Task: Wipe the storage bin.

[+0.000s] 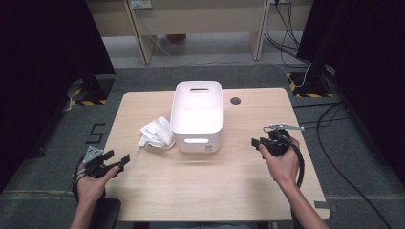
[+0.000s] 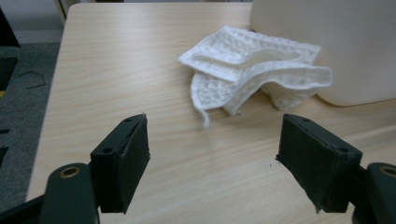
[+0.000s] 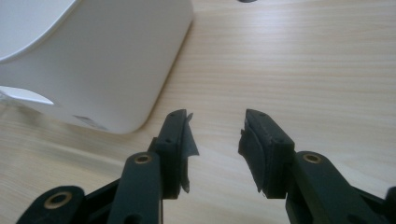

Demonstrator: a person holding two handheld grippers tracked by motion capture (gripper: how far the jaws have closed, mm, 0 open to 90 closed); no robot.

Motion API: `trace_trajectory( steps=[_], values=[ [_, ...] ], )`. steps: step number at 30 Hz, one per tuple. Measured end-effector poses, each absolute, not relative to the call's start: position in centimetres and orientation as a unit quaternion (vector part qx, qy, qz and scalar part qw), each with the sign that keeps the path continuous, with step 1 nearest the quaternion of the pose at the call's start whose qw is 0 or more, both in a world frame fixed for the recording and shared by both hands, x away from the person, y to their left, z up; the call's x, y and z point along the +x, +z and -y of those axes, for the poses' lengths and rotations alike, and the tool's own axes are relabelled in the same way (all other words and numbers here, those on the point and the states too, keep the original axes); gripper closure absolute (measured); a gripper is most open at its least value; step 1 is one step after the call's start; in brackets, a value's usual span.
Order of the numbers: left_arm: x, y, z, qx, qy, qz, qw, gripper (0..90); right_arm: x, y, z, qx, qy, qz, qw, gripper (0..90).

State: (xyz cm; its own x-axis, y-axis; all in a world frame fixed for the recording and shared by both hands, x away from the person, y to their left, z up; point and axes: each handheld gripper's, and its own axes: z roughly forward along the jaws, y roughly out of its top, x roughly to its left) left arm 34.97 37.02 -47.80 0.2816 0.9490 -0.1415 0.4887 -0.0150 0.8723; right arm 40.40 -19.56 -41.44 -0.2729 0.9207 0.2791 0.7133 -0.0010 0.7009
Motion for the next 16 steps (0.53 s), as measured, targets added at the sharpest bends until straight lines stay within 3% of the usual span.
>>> trace_trajectory(
  steps=[8, 16],
  values=[
    [34.4, -48.6, -37.8, 0.640, 0.286, -0.538, 0.468, 24.7, 37.4, -41.5, 22.3, 0.607, 0.402, -0.669, 0.152, 58.1],
    [34.5, -48.8, -37.6, 0.629, 0.310, -0.534, 0.471, 25.6, 37.5, -42.7, 22.4, 0.619, 0.395, -0.665, 0.136, 56.1]
  ],
)
